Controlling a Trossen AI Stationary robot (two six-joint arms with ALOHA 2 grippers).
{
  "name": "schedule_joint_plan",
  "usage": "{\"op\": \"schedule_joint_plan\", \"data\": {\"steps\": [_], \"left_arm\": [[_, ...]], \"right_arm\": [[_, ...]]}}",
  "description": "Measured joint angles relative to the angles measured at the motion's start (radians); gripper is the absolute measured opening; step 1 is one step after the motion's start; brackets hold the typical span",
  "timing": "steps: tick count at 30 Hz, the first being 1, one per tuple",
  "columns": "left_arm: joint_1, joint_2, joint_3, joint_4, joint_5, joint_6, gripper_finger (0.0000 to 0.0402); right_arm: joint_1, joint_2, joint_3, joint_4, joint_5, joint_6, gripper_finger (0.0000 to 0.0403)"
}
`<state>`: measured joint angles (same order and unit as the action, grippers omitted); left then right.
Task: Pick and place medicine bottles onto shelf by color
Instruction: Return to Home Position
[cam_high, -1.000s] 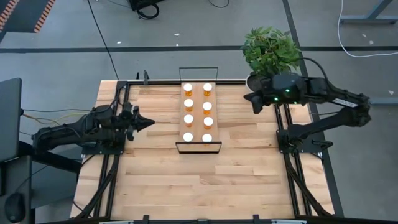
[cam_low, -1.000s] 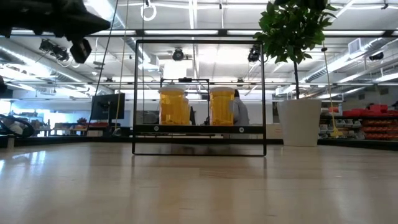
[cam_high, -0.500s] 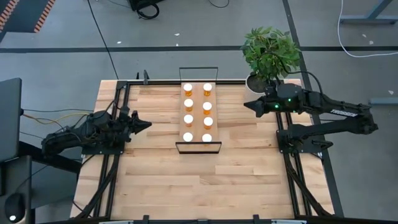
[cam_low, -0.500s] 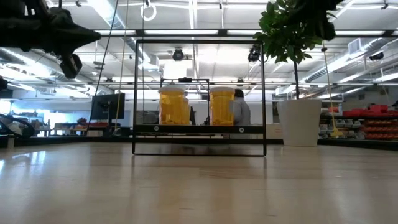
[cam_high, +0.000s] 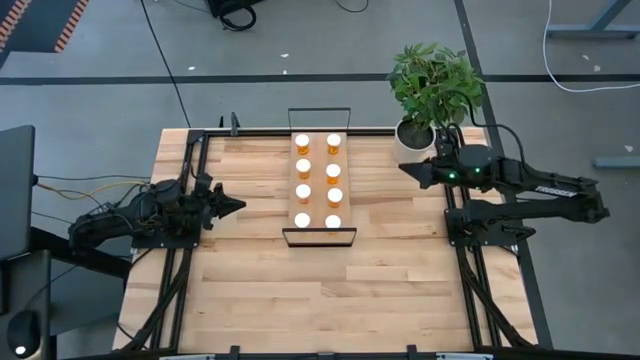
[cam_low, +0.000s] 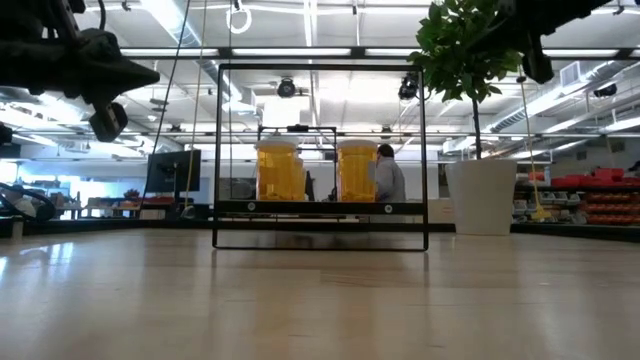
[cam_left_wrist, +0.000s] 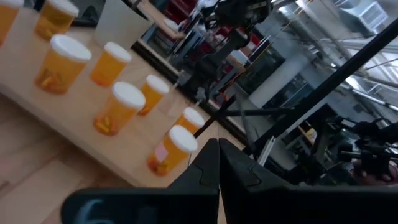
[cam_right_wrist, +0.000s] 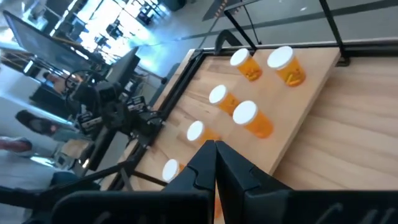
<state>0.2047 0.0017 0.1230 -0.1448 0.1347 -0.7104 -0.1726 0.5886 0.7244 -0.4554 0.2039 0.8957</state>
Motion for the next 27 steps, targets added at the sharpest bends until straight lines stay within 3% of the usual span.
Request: {"op": "schedule_joint_plan", "data": {"steps": [14, 22, 27], "left_arm": [[-0.019, 0.000, 0.000, -0.024, -0.007, -0.067, 0.0001], [-0.140, 0.000, 0.000, -0.003, -0.177, -0.091, 0.0001], [-0.218, 0.000, 0.000, -0.084, -0.267, -0.040, 0.0001]], "right_arm": [[0.000, -0.042, -0.237, 0.268, -0.041, 0.109, 0.0011], [-0.011, -0.042, -0.239, 0.273, -0.037, 0.078, 0.0011], [-0.045, -0.042, -0.239, 0.272, -0.052, 0.071, 0.0011]]}}
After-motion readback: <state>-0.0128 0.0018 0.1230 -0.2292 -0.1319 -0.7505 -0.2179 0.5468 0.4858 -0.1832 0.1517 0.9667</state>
